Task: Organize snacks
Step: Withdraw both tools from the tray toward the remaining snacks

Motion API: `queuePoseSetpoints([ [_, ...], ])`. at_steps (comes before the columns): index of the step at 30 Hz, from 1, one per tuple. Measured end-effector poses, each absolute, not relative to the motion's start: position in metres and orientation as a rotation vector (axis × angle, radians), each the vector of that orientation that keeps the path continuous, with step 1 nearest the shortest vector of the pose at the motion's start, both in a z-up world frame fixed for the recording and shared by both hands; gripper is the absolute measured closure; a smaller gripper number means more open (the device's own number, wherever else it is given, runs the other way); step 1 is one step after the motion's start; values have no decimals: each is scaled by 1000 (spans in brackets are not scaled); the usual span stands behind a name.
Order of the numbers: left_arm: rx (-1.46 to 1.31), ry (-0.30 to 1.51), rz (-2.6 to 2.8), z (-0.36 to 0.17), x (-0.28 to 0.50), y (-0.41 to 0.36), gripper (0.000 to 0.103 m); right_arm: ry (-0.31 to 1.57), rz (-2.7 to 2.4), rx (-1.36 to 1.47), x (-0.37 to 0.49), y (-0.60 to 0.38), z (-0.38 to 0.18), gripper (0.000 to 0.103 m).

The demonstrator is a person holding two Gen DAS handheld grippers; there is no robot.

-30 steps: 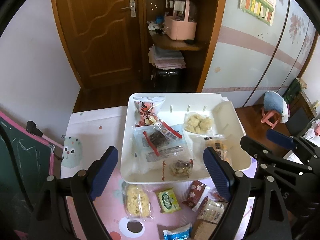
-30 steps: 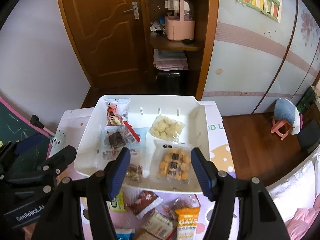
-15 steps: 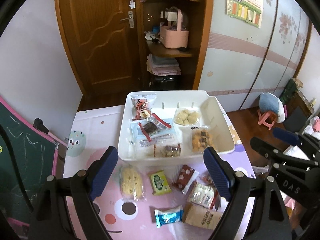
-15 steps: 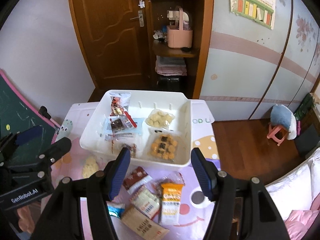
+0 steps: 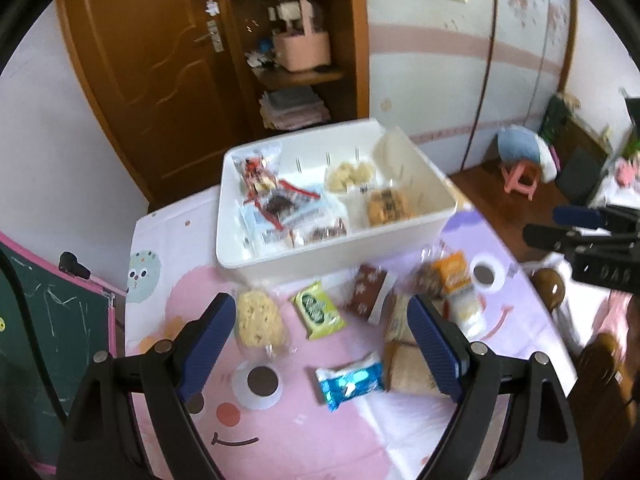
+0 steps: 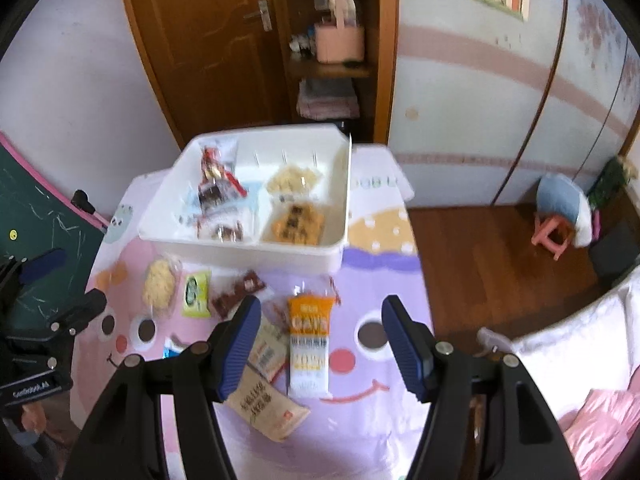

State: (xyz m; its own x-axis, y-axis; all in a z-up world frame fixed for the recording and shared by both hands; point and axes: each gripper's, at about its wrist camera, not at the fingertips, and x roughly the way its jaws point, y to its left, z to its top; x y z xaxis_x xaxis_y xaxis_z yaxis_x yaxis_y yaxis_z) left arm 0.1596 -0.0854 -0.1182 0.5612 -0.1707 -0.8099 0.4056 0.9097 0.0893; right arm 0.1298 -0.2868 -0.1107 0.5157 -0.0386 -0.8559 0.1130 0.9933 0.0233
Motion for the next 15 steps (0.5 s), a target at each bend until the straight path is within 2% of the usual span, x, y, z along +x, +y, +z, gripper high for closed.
queuePoseSetpoints([
  [15,773,1041,-655,-246,136,-113,16,1232,-58,126,129,-274,-232,40],
])
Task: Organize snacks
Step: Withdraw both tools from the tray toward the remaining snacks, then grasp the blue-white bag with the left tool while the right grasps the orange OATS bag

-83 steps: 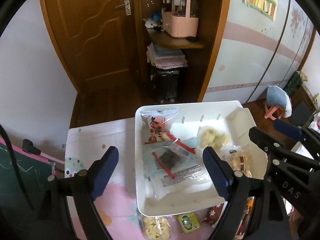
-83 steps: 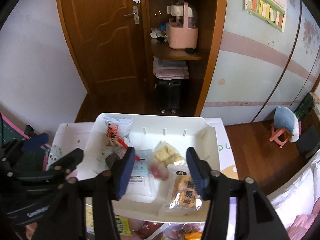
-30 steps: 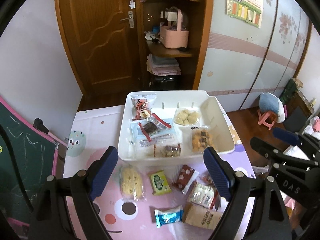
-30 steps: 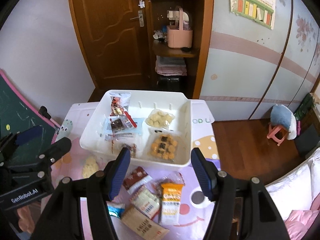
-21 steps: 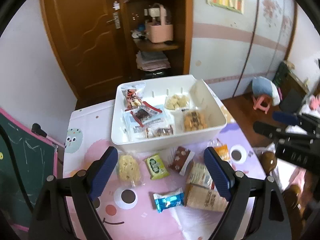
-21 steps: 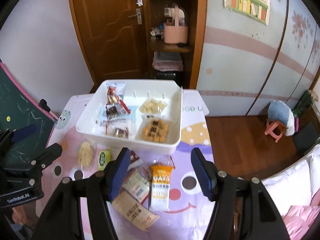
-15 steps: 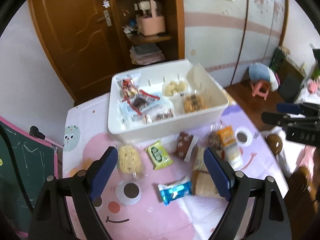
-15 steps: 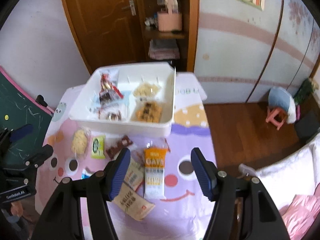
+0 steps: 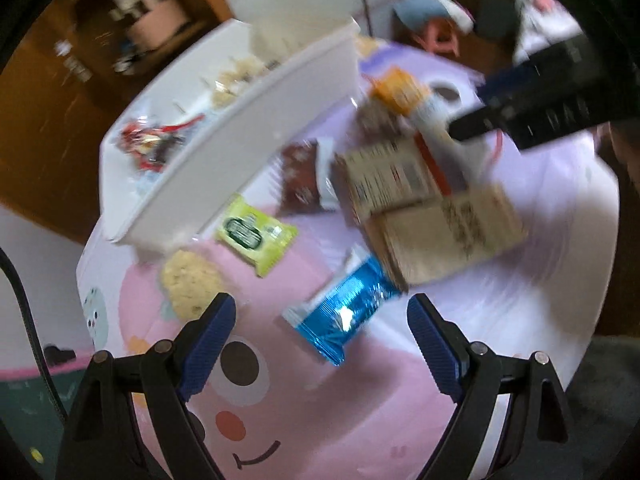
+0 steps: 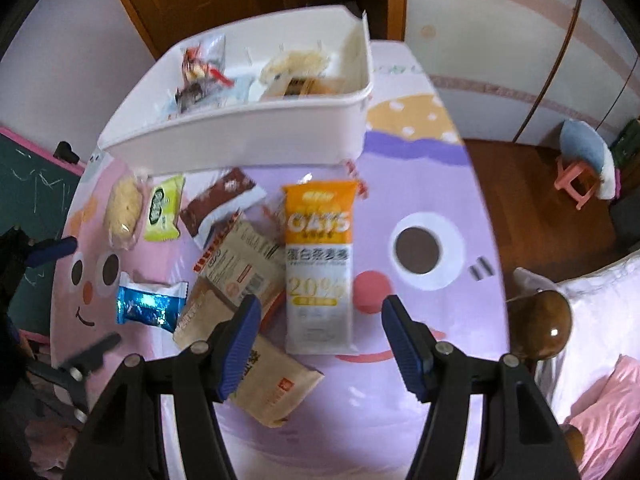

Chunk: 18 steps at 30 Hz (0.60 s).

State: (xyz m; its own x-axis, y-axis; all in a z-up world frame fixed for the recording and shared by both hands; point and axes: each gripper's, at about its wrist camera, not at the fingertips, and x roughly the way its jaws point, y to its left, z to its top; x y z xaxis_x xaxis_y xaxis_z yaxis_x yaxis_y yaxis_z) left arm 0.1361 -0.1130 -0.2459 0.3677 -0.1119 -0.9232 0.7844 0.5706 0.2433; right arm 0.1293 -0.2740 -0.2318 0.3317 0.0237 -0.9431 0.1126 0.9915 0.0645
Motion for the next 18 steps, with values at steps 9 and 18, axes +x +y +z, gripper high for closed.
queuePoseSetpoints([
  [9,738,1141,-656,-280,157,-113,16,1286,-80,113,147,-266,-264,40],
  [18,651,1260,-696,-298,176,-111,32,1314,-86,151,147,-272,-280,49],
])
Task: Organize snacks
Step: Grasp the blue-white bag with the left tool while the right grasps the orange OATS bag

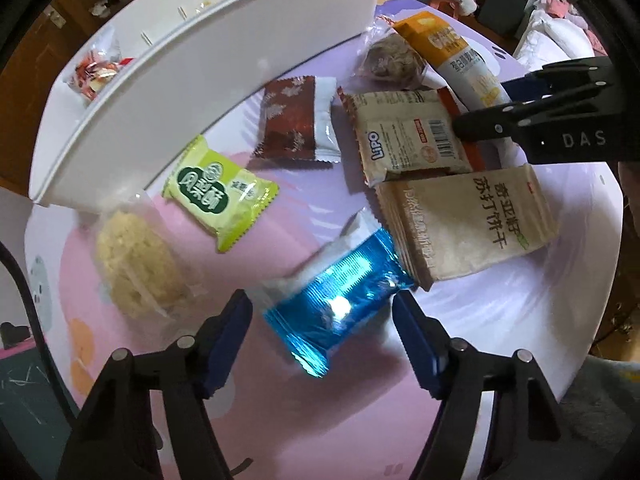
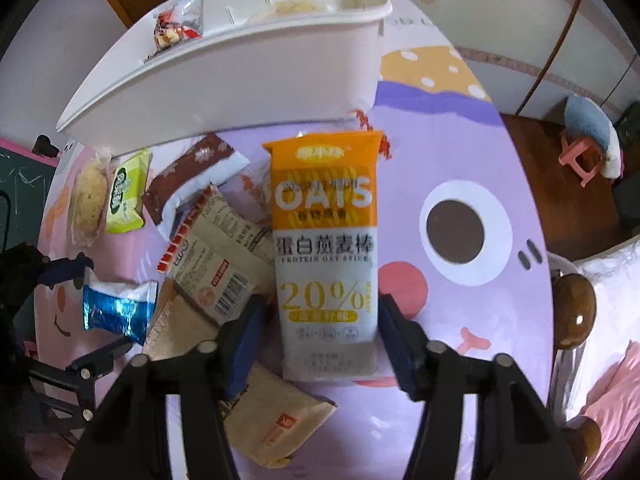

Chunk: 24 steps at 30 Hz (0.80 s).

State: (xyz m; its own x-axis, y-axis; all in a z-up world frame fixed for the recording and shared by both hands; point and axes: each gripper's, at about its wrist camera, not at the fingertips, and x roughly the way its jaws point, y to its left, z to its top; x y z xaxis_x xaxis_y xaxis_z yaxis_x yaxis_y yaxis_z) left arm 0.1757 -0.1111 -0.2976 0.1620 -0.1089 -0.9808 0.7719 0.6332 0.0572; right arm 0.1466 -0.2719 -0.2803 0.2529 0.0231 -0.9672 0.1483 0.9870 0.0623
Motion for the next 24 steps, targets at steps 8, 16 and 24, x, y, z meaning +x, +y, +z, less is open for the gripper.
queuePoseSetpoints([
  [8,589,1308,-724,-305,181,-115,63,1300,-72,137,140,-269,-279,62],
  [16,462,1312,-679,-303,177,-102,92,1283,-56,124,130,-267,-276,63],
  [24,289,1326,-588,-289,168,-76,96,1233,-21,151,118,-261,-253,63],
])
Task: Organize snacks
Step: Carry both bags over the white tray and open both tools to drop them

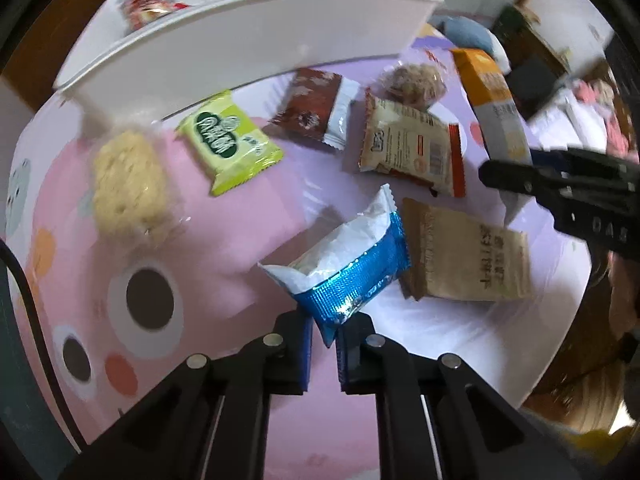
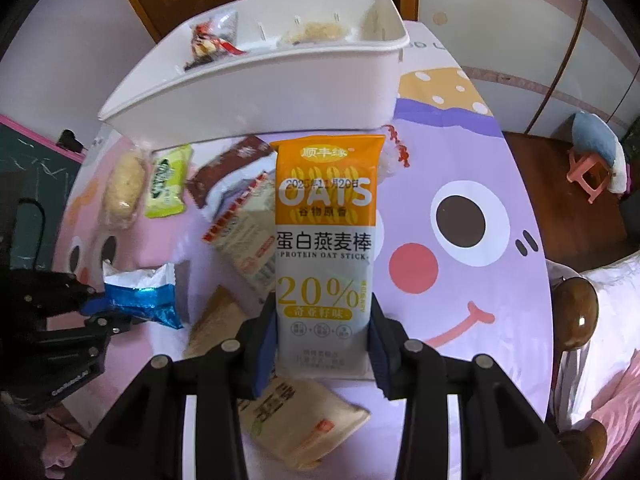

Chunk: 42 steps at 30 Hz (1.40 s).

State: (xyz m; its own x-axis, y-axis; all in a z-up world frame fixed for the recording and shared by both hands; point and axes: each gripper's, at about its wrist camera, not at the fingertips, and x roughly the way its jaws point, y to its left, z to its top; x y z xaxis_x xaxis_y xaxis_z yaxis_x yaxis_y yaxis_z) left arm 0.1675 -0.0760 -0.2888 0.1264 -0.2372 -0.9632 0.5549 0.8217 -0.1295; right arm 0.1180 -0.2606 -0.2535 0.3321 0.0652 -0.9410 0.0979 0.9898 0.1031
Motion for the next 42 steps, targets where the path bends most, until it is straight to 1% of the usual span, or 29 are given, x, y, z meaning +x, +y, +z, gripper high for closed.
queuePoseSetpoints([
  [6,112,1294,-498,-255,158,-58,97,1198,9,181,107,-255,-231,63],
  [9,63,1252,-462,-229,155,-54,97,1176,28,195,103,-251,-215,63],
  [12,51,1189,-441,-193,147,-60,97,1138,52,196,103,-246,-193,63],
  [17,45,1095,-404,-139,166,-65,97,1070,74,183,111,-241,-153,63],
  [26,24,1005,-366,-81,207,-66,97,930,87,124,152,-231,-82,63],
  [35,53,929,-352,-55,259,-76,97,885,68,80,204,-228,-56,63],
  [42,44,955,-330,-68,310,-78,97,904,21,133,251,-236,-64,62],
])
